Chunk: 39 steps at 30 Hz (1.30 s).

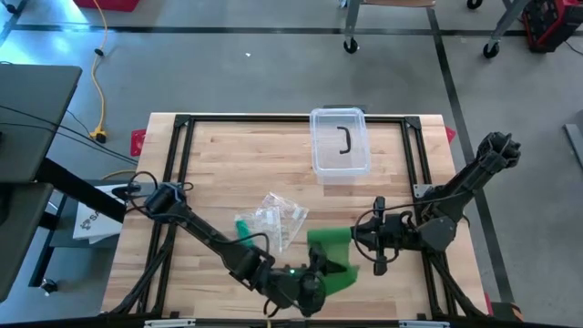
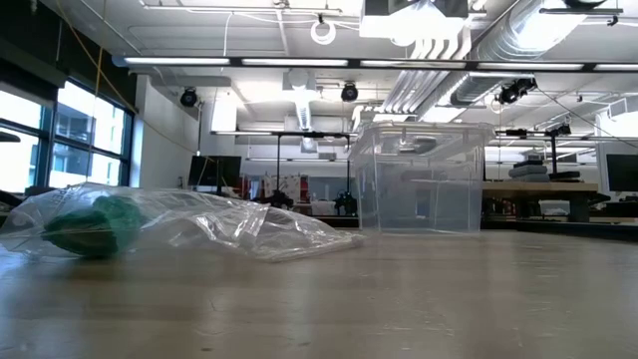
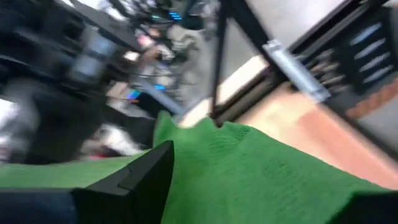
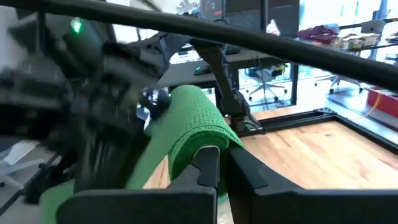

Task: Roll bandage
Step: Roll the green bandage

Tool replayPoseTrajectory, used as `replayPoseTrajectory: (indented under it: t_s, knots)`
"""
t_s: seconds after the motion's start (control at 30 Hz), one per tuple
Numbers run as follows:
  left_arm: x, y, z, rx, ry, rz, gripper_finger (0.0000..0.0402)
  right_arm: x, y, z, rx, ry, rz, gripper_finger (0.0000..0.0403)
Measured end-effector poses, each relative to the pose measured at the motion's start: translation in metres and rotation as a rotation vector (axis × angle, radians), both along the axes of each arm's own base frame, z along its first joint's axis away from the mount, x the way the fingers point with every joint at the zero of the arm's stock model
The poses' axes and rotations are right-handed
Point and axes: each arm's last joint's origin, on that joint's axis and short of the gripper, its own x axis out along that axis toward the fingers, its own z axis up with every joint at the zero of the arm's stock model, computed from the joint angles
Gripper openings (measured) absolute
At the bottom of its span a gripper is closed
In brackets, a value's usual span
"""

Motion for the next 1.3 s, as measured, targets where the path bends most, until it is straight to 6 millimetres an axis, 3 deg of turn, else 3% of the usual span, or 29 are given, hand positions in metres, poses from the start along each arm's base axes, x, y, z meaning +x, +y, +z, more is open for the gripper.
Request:
replayPoseTrajectory:
  t_s: [0.23, 0.97, 1.13, 1.3]
  knots:
    - [-0.01, -0.012, 0.018, 0.258, -0.124, 0.1, 0.0241, 0.0, 0.0, 0.0, -0.005, 0.004, 0.012, 0.0]
    - [-0.01, -0.023, 0.013, 0.015, -0.131, -0.079, 0.0241, 0.001, -0.001, -0.001, -0.007, 0.005, 0.002, 0.0]
    - [-0.005, -0.024, -0.013, -0.024, -0.034, -0.015, 0.0241, 0.002, -0.002, -0.001, -0.007, 0.005, -0.001, 0.0]
    - [-0.014, -0.03, -0.018, -0.182, -0.039, 0.173, 0.0241, -0.001, 0.0, 0.0, -0.03, 0.003, 0.007, 0.0]
